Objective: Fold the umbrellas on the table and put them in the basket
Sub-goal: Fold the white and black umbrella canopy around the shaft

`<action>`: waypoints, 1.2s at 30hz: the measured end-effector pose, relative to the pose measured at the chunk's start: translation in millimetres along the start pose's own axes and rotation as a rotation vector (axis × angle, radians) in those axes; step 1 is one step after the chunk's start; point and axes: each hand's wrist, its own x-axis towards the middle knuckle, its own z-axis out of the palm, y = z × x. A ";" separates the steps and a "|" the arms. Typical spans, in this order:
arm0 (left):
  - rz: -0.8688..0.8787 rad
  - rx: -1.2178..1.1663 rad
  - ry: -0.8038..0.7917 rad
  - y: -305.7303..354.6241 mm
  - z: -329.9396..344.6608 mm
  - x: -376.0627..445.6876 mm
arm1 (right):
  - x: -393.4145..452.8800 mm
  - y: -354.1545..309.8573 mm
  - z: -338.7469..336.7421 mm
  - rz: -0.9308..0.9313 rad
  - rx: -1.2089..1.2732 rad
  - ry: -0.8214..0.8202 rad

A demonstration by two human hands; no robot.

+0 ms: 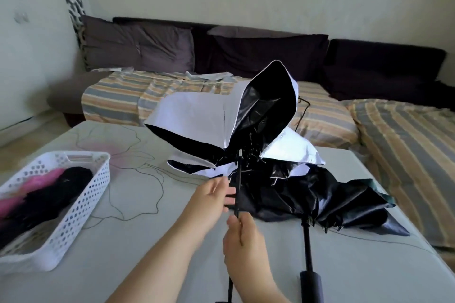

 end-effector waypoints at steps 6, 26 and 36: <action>-0.016 -0.037 0.061 -28.3 -17.3 -31.7 | -46.3 -14.5 5.5 -0.060 -0.312 -0.312; 0.103 0.058 -0.039 -54.6 35.7 -64.8 | 68.7 -17.7 -74.8 0.129 0.287 0.090; 0.311 0.672 0.006 -57.9 45.9 -66.7 | 66.8 5.8 -71.4 0.101 0.443 0.179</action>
